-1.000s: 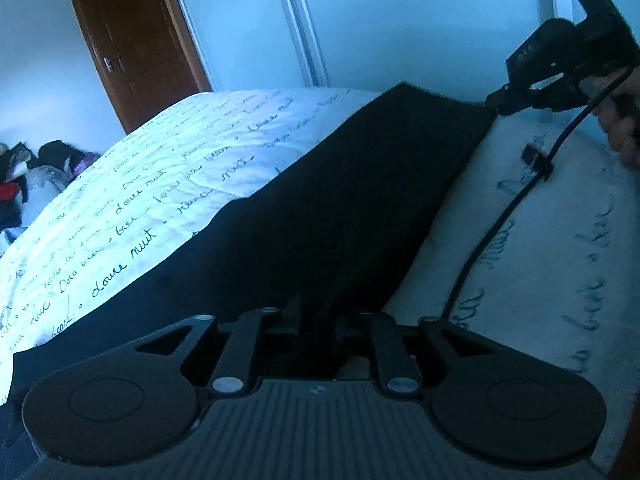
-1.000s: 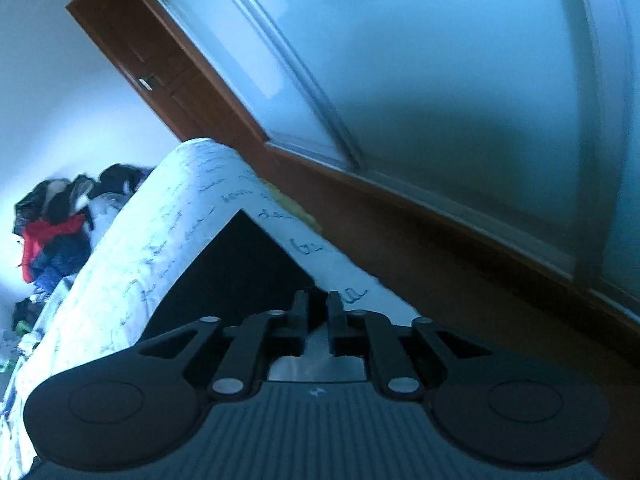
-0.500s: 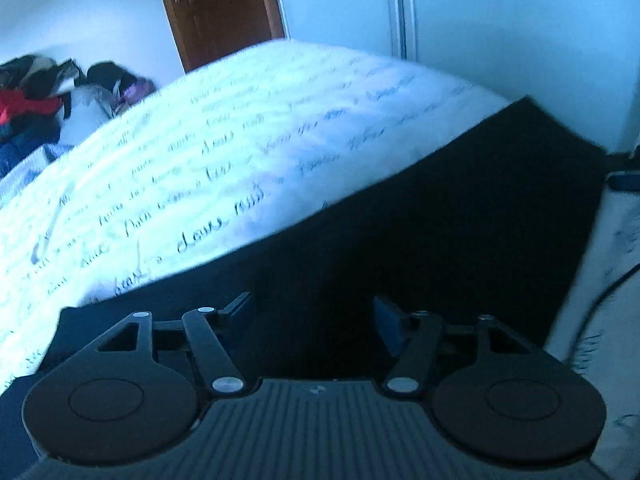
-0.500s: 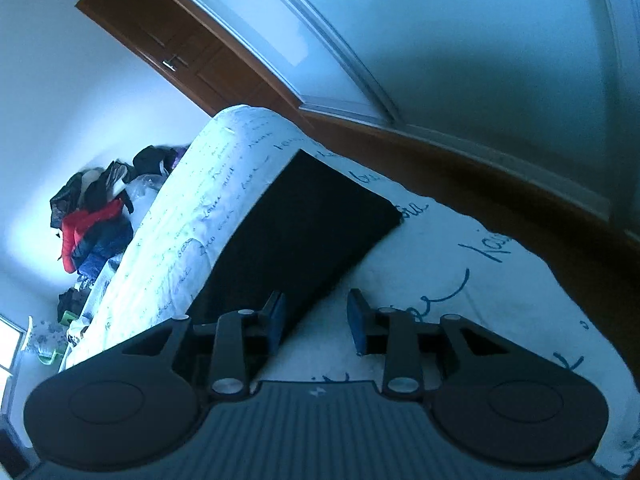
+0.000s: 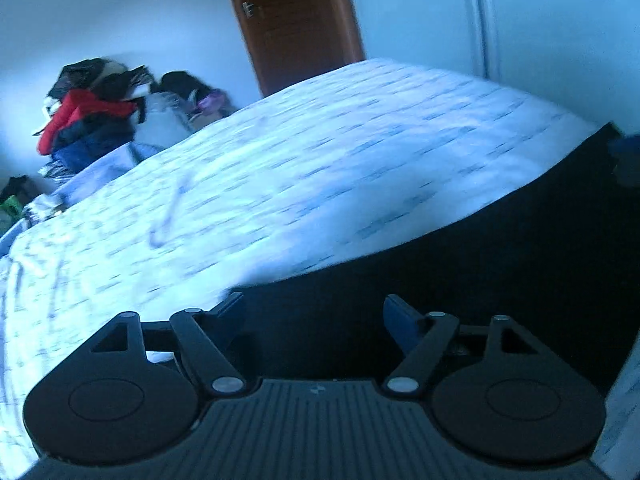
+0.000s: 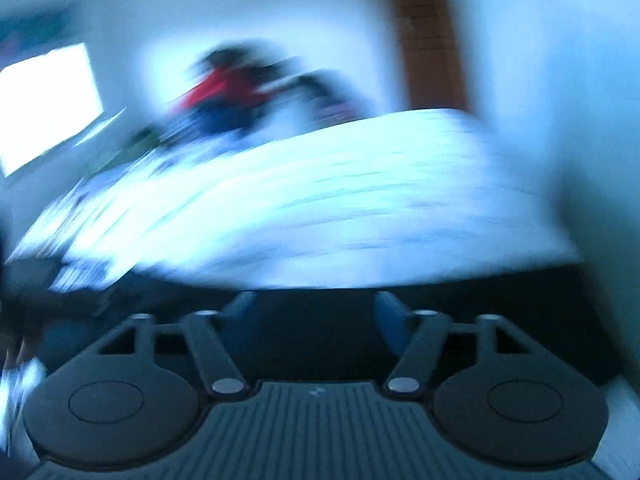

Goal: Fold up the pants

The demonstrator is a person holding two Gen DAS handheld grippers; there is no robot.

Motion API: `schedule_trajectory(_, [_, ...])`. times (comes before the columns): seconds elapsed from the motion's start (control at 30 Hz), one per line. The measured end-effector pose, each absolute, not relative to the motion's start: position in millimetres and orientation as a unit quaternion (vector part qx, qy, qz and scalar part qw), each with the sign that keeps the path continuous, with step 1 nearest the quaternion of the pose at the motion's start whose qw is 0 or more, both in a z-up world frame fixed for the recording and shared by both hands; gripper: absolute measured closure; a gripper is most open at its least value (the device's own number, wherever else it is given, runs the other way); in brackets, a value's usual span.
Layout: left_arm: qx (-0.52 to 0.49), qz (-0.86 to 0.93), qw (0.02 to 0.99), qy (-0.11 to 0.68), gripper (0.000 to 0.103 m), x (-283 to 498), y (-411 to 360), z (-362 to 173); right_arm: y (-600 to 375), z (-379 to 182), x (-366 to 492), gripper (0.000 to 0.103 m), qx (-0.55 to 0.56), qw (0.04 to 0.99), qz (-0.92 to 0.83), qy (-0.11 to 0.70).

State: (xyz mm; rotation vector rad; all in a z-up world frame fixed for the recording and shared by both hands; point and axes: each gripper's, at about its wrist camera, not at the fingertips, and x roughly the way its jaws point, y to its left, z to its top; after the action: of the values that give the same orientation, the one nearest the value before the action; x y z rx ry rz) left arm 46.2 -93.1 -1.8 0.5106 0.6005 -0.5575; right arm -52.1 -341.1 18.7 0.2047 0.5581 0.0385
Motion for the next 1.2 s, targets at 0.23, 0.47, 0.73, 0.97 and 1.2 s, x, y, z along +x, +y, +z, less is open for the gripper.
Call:
schedule_trajectory(0.23, [0.187,-0.229,0.89,0.346,0.026,100,-28,2,-253,1,82,0.032,-0.098,0.922,0.176,0.331])
schedule_trajectory(0.47, [0.162,-0.234,0.888,0.361,0.027,124,-23,-3,-215,-17,144,0.034,-0.083,0.869,0.285,0.395])
schedule_trajectory(0.73, [0.216,-0.257,0.881,0.334,0.026,133,-51,-22,-195,-32,174,0.084,-0.06,0.851,0.309,0.421])
schedule_trajectory(0.97, [0.159,-0.243,0.88,0.375,0.087,157,-51,-29,-192,-20,162,0.101,-0.1,0.893,0.254,0.357])
schedule_trajectory(1.2, [0.118,-0.178,0.905,0.369,0.084,160,-30,-14,-215,-7,173,0.098,-0.046,0.926,0.147,0.344])
